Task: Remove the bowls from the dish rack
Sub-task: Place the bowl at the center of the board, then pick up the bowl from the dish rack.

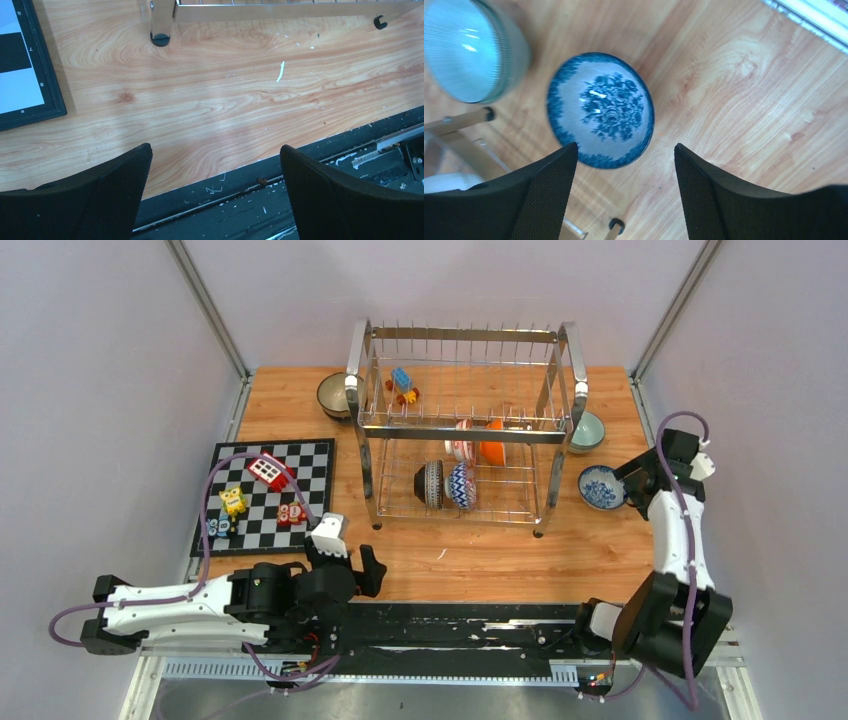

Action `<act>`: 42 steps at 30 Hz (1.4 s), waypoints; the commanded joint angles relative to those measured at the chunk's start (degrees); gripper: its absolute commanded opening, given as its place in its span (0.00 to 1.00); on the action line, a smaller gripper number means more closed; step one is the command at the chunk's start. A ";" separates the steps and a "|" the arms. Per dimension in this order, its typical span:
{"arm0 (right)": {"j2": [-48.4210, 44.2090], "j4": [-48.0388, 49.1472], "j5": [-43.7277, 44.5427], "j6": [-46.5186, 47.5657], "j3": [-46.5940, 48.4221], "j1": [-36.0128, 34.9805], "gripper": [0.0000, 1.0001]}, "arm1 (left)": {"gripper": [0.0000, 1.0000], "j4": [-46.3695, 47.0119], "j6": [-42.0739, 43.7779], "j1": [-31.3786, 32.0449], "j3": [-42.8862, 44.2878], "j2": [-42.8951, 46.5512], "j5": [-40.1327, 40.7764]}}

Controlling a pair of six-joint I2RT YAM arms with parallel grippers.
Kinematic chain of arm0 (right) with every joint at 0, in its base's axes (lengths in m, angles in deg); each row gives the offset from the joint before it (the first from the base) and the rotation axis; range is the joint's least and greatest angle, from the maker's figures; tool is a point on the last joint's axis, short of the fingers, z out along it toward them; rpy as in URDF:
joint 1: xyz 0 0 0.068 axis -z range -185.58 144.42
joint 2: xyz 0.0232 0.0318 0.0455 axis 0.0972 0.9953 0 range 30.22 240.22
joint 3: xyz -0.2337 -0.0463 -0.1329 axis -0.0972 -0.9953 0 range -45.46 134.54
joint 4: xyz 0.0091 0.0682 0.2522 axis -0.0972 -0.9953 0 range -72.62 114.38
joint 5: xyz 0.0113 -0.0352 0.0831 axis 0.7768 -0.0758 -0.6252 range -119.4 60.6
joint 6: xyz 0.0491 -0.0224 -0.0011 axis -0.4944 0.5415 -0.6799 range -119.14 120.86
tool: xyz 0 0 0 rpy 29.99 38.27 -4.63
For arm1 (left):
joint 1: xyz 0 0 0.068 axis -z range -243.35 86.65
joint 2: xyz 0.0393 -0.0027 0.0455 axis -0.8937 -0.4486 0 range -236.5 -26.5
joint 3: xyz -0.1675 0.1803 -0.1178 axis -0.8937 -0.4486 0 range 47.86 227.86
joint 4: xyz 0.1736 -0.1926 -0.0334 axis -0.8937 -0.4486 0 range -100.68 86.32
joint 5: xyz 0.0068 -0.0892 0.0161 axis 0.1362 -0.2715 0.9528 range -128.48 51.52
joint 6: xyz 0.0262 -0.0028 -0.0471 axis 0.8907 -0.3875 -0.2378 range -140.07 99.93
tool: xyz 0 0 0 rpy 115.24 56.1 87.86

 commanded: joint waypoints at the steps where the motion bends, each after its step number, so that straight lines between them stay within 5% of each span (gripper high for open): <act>1: -10.00 -8.40 4.01 0.33 4.18 -2.56 0.73 | 1.00 0.74 0.68 0.01 1.14 1.17 3.32; 6: -32.83 -8.35 5.11 0.28 -2.86 -9.29 0.71 | 1.00 3.14 2.29 0.01 1.61 0.08 2.52; 10: -45.53 -17.88 2.07 1.84 -2.85 -13.19 0.68 | 1.00 4.23 3.67 0.01 2.78 -1.97 2.99; 16: -58.63 -20.60 -17.08 9.51 -3.31 -16.26 0.65 | 1.00 4.98 4.05 0.01 3.69 -4.33 5.69; 26: -66.02 2.13 -48.17 6.80 -15.11 -21.58 0.64 | 1.00 7.13 7.11 0.03 5.04 -5.22 6.73; 42: -51.78 12.64 -37.46 13.40 -19.95 -37.47 0.63 | 1.00 9.00 5.18 0.05 -0.31 2.54 12.41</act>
